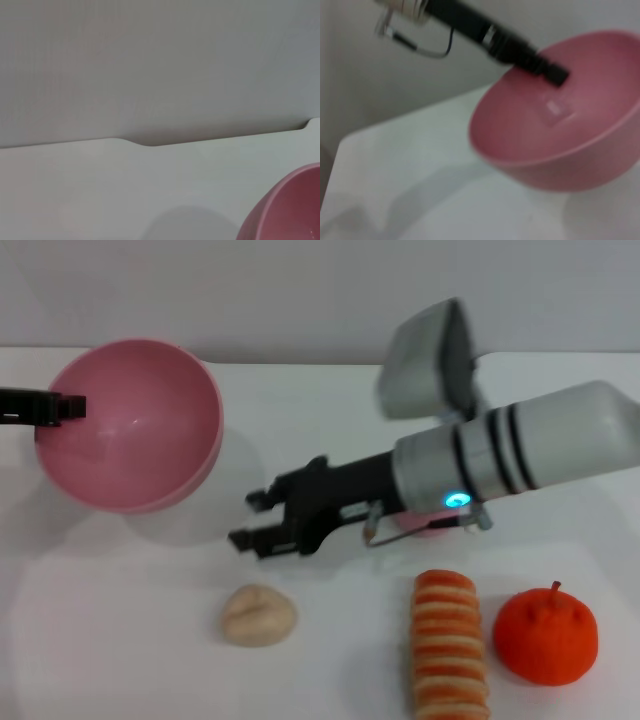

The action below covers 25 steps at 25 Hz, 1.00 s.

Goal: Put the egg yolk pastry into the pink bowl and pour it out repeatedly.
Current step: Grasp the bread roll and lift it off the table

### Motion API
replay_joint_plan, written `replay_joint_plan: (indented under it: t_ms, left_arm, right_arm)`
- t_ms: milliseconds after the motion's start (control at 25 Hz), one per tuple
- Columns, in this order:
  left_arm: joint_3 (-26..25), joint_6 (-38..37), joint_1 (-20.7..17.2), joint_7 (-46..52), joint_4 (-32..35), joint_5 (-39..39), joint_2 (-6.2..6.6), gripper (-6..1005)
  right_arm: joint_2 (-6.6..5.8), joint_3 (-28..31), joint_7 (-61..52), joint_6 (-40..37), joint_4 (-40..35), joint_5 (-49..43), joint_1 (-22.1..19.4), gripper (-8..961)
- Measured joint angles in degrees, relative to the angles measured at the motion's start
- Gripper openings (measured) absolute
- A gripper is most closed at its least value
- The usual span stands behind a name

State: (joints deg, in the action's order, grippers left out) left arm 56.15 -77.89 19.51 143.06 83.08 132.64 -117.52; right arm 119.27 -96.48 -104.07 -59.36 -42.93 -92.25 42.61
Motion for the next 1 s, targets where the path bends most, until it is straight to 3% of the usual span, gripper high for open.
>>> replay_joint_plan:
  t_ms: [400,720,1000]
  left_arm:
    - [0.4,-0.3,0.5,0.1,-0.1,0.0,-0.15,0]
    - [0.5,0.0,0.9,0.1,-0.6,0.0,-0.19,0]
    - [1.0,0.4,0.9,0.1,-0.8,0.0,-0.26,0]
  right_arm:
    - [0.0,-12.8,-2.3,2.7,-1.1,-0.3,0.1,520]
    - [0.19,-22.7,-2.1,11.7,-3.0,-0.3,-0.9,511]
    - [0.23,-25.2,-2.0,14.9,-2.1,-0.3,-0.9,503]
